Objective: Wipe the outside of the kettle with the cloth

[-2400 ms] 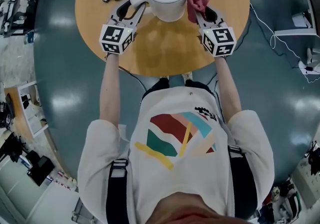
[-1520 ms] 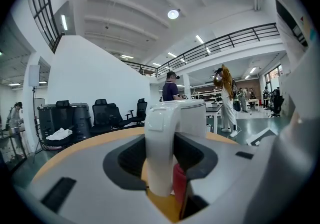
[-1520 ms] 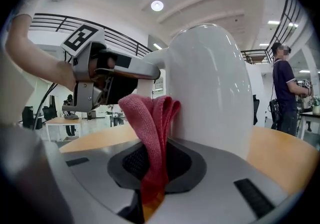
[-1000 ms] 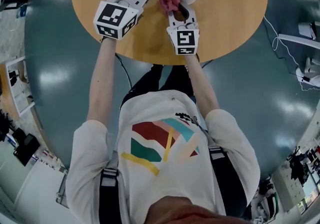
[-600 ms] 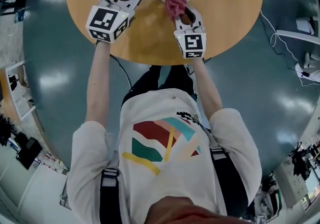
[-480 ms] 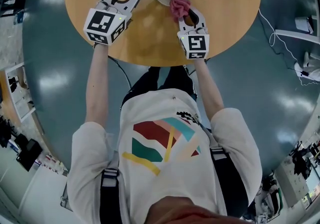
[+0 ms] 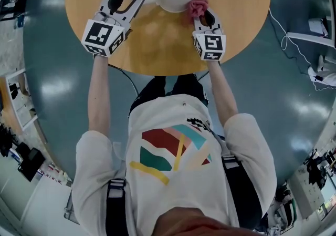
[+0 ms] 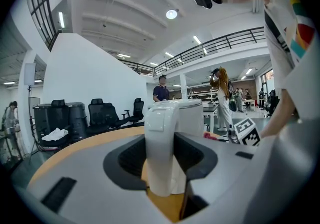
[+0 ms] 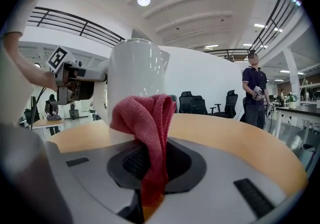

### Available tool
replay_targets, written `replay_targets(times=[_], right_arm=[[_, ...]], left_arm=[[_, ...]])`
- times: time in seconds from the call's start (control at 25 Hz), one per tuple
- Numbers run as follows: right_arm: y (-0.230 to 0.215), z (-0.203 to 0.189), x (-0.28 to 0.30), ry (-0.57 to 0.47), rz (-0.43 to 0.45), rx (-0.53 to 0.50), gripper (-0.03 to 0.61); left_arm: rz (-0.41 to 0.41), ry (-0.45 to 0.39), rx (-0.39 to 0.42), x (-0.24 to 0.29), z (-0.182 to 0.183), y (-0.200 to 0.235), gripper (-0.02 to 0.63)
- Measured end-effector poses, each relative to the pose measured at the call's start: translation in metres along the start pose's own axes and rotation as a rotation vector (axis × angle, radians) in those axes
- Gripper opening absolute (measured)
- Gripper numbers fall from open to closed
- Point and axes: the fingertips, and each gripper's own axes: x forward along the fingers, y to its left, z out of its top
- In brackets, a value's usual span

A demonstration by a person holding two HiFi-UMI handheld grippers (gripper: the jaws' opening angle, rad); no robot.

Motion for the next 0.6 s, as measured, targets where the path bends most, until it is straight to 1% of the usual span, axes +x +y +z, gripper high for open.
replay_targets(times=[0.16,0.28,0.4,0.52,0.6], right_arm=[[-0.025,-0.002,0.014,0.011,-0.028,0.020,0.046],[-0.038,0.002,0.027,0.014,-0.033,0.026,0.048],[-0.042,0.004,0.036,0.012,-0.032,0.037,0.046],[-0.044,-0.003,0.039,0.014,-0.039,0.052,0.046],[-0.048,-0.001,0.039,0.016,-0.048,0.045,0.048]], left_arm=[[-0.016,0.010,0.008,0.001,-0.002,0.001,0.204],[-0.022,0.009,0.010,0.002,-0.001,0.002,0.204],[-0.027,0.004,0.008,0.004,0.000,0.004,0.204],[-0.035,-0.001,0.010,0.005,-0.004,0.005,0.204],[-0.039,-0.004,0.015,0.006,-0.004,0.006,0.204]])
